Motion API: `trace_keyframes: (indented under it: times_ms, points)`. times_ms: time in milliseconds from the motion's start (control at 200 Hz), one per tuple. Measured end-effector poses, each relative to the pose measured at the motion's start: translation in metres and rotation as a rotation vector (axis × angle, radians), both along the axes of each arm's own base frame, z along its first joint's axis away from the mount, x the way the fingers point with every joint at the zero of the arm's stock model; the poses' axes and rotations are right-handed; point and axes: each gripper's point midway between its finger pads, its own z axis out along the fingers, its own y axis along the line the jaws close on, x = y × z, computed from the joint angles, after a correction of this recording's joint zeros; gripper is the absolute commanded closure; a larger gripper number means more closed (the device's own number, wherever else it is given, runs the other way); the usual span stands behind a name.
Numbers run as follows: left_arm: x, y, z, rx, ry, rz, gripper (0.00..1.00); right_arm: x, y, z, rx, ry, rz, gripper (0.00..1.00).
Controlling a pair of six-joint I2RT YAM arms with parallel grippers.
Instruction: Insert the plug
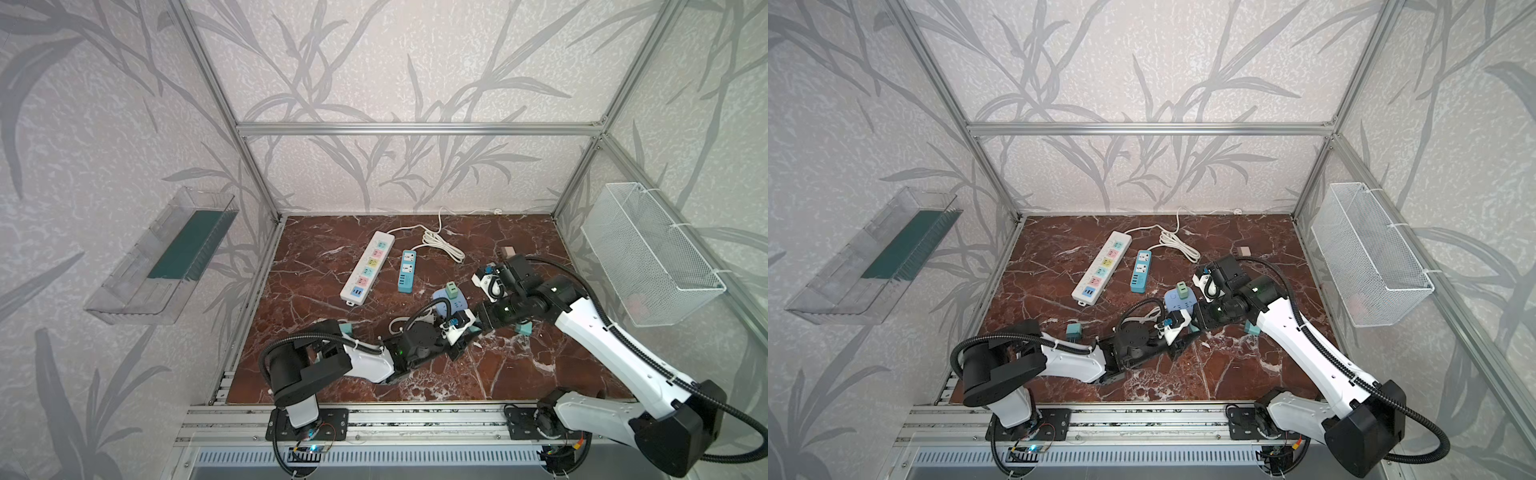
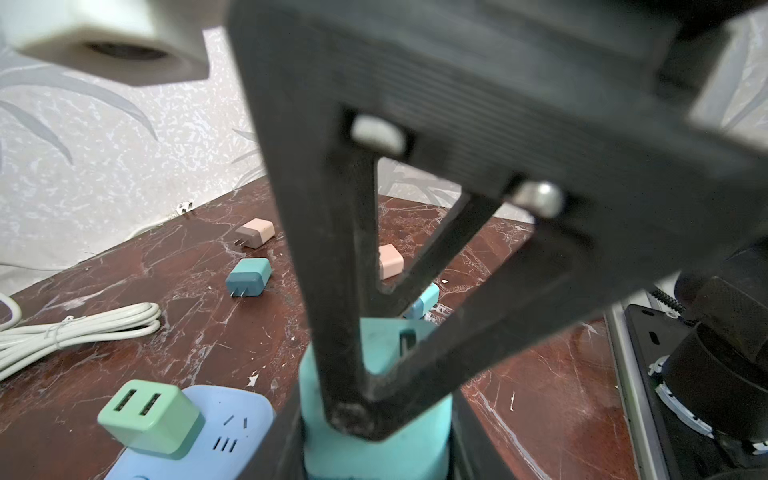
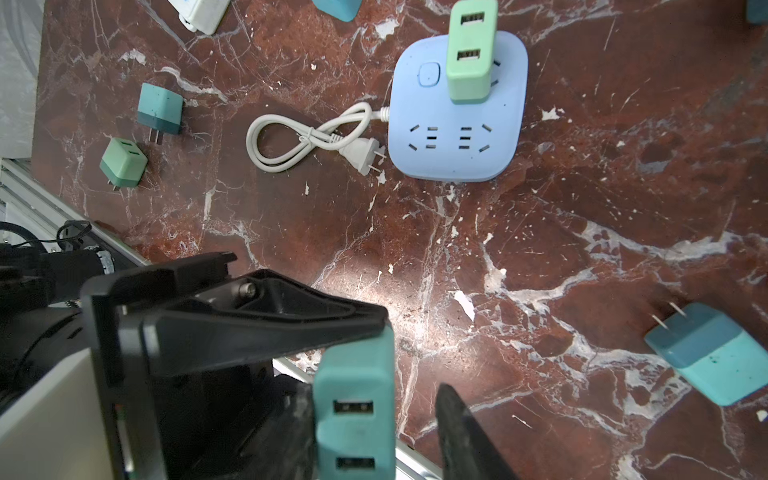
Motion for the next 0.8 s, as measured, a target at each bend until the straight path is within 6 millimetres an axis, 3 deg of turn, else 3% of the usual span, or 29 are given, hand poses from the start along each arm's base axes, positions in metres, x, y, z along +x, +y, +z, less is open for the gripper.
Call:
trace_keyframes:
  times_ms: [185,320,410,555,645,715,800]
  points:
    - [-0.0003,-0.0001,-0.0002,0.015,-0.026,0.001,0.72,-0.003,0.0048,0.0012,0.022,0.011,0.015,0.74]
    - [-0.0003,-0.0001,-0.0003,0.017,-0.03,0.0,0.73,-0.0039,0.006,0.0015,0.027,0.014,0.021,0.65]
    - [-0.0004,-0.0002,0.0006,0.016,-0.035,0.0,0.73,-0.0044,0.0062,0.0009,0.028,0.02,0.02,0.64]
    - [-0.0003,0.0002,0.0009,0.016,-0.041,0.002,0.72,-0.005,0.0075,-0.0013,0.028,0.03,0.03,0.77]
    - [-0.0008,0.0016,-0.0006,0.022,-0.05,0.004,0.62,-0.0053,0.0083,-0.0022,0.028,0.032,0.041,0.84]
    - [-0.0009,0.0024,-0.0014,0.026,-0.056,0.009,0.44,-0.0055,0.0091,-0.0029,0.027,0.033,0.045,0.87]
    - [0.0033,0.0071,0.0,0.018,-0.067,0.044,0.29,-0.0055,0.009,-0.0029,0.027,0.036,0.036,0.9]
